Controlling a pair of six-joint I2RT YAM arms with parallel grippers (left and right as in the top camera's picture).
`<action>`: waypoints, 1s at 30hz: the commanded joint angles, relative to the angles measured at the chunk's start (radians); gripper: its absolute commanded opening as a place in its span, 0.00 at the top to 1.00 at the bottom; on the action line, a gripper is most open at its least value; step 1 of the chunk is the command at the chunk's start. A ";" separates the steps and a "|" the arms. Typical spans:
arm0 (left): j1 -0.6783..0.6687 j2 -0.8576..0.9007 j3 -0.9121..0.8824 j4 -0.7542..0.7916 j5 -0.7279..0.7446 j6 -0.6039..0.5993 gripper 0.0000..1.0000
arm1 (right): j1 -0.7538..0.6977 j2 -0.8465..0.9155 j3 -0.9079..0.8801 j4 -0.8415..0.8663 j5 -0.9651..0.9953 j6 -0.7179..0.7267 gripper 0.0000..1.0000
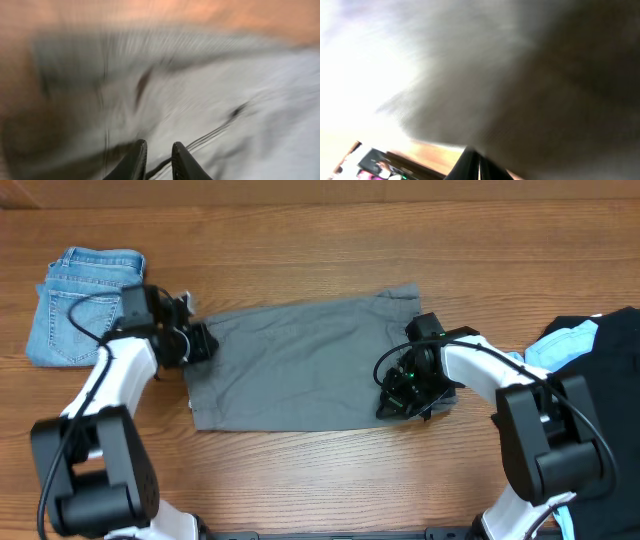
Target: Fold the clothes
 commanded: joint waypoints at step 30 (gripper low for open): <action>-0.198 0.289 0.116 0.189 0.027 0.105 0.76 | 0.168 0.138 0.079 0.188 0.073 0.375 0.96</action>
